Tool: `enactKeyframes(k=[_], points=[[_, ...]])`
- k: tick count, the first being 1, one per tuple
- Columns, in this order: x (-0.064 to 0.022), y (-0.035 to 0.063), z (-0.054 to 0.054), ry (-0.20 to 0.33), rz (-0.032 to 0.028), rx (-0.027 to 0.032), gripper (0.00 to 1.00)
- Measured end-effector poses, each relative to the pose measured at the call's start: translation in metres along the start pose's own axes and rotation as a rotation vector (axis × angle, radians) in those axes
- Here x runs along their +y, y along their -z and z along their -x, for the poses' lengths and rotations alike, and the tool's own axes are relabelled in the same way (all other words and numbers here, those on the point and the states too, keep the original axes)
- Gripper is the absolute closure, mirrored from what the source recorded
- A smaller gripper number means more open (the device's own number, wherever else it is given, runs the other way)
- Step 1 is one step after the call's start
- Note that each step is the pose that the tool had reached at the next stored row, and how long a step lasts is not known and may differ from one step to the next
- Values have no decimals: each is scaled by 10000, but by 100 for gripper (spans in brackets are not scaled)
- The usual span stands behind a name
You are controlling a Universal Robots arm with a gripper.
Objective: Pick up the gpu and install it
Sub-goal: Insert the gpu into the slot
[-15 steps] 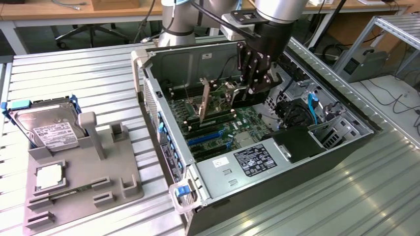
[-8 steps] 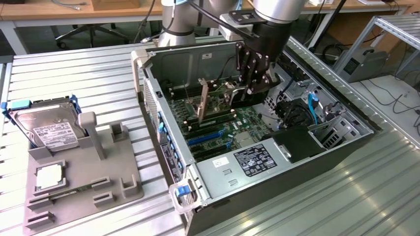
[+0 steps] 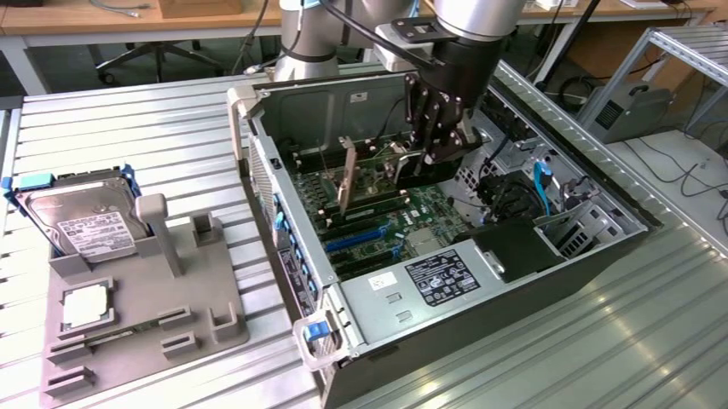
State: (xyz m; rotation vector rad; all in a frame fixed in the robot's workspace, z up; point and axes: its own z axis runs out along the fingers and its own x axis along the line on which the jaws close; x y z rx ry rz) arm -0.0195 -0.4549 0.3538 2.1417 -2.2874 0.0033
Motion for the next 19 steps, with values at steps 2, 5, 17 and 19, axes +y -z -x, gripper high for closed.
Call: enactKeyframes(k=[2,5,17,19], points=[[2,-1,0,0,0,2,73],[7,-30,0,0,0,0,73],[26,-79,-1,-1,0,-1,73],[43,-80,-2,-1,0,-1,73]])
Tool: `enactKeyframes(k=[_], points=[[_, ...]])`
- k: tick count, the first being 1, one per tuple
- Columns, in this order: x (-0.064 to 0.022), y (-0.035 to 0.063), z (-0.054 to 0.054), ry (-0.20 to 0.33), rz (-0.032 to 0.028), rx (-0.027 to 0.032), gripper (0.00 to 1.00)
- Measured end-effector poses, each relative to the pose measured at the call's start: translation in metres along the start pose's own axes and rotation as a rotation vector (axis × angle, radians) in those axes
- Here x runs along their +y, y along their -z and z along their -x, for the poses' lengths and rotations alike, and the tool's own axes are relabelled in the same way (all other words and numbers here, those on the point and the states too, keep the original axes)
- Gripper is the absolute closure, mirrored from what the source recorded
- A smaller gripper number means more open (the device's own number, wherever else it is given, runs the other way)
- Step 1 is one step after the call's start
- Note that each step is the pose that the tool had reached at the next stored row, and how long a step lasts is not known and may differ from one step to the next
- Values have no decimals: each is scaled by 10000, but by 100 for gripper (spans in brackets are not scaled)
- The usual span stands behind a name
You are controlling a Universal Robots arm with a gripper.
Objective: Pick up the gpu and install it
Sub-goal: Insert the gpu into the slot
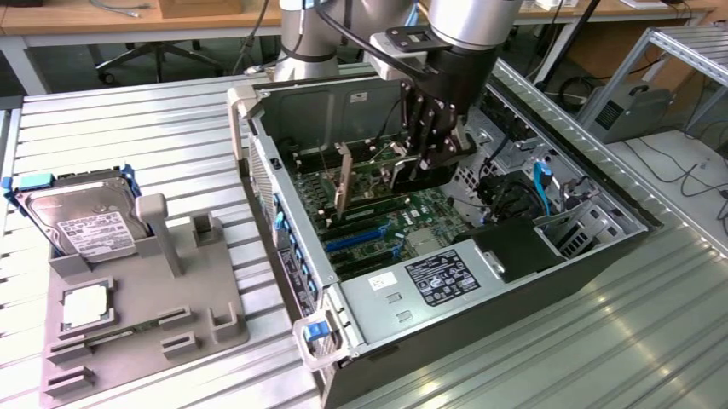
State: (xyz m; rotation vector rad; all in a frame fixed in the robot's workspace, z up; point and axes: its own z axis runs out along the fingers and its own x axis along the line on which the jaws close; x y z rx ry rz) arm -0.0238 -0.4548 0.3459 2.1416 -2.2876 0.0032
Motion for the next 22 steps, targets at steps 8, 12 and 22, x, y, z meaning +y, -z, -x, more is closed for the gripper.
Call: enactKeyframes(k=[8,12,22], points=[[46,-4,-4,74,0,3,73],[48,-11,-4,244,-2,2,73],[100,-152,-6,268,-2,2,73]])
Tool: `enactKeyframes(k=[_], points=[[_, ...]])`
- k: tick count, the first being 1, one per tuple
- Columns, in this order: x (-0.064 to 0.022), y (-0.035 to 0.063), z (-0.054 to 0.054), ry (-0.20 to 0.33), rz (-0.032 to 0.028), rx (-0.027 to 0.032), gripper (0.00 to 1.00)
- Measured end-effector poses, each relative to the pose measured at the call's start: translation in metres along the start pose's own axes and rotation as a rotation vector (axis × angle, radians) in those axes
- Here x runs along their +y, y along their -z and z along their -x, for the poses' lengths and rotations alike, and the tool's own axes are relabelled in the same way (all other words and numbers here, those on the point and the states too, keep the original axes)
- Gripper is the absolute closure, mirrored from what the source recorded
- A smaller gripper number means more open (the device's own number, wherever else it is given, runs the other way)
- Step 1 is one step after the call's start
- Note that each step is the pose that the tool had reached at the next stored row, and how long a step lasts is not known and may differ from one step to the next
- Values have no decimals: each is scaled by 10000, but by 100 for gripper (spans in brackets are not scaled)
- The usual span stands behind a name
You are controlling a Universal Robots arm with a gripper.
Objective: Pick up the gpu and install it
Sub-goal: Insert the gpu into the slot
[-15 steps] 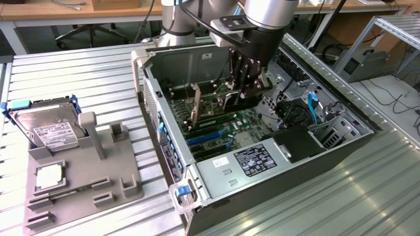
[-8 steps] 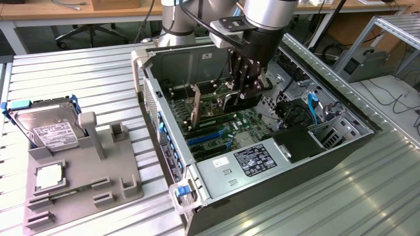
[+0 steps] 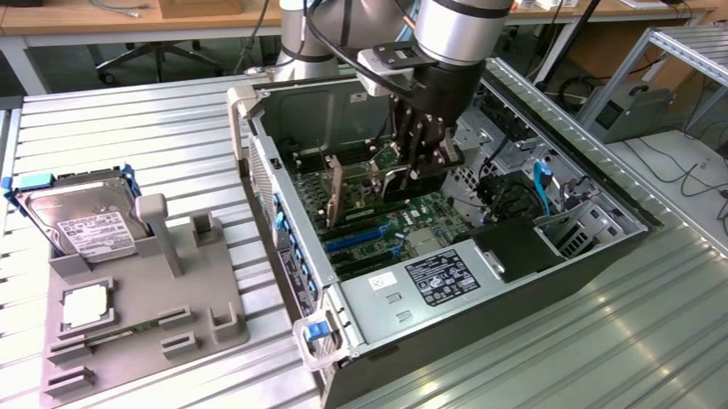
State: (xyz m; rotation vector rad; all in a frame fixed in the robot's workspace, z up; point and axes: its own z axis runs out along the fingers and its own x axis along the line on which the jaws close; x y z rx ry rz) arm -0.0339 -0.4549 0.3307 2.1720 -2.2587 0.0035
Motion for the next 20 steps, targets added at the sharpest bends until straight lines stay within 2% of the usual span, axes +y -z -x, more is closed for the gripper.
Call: enactKeyframes(k=[16,20], points=[[15,-95,0,0,1,3,73],[65,-103,-2,0,0,0,73]])
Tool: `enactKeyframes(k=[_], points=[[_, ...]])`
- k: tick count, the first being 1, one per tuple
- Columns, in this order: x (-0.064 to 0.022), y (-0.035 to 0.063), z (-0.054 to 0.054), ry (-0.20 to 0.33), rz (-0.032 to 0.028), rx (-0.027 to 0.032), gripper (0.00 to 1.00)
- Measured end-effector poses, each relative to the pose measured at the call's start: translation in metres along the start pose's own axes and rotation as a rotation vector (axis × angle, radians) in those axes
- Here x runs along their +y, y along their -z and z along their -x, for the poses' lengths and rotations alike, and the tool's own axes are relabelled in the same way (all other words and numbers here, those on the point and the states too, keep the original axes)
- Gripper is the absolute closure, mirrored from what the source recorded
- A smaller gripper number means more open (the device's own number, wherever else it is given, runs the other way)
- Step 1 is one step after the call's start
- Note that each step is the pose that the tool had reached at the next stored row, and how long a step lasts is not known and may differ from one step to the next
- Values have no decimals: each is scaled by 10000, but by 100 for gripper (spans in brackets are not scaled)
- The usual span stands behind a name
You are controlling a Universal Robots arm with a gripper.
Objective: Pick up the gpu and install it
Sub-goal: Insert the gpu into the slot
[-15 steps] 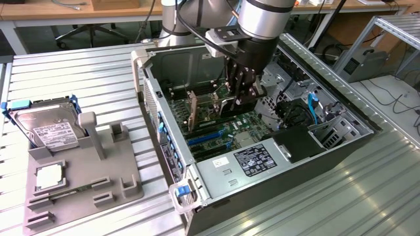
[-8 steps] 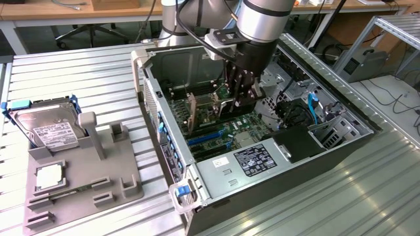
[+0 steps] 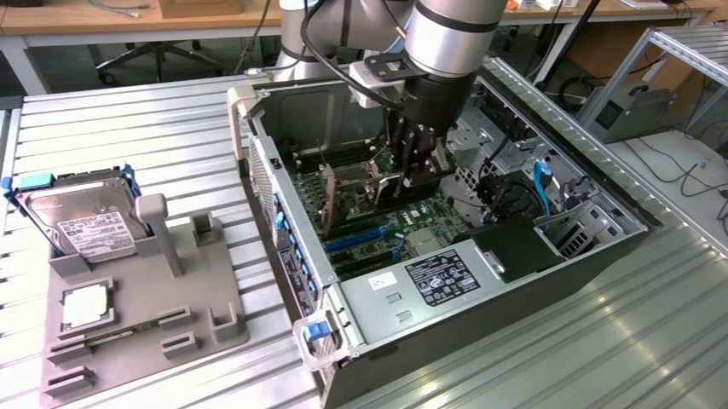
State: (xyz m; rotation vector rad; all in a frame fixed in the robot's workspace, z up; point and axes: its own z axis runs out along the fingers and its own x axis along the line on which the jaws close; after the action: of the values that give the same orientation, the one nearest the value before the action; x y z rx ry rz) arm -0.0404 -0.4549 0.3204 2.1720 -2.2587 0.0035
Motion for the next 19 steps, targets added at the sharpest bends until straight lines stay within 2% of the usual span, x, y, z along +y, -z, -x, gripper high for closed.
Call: enactKeyframes(k=[19], points=[[116,-278,-2,0,0,0,73]])
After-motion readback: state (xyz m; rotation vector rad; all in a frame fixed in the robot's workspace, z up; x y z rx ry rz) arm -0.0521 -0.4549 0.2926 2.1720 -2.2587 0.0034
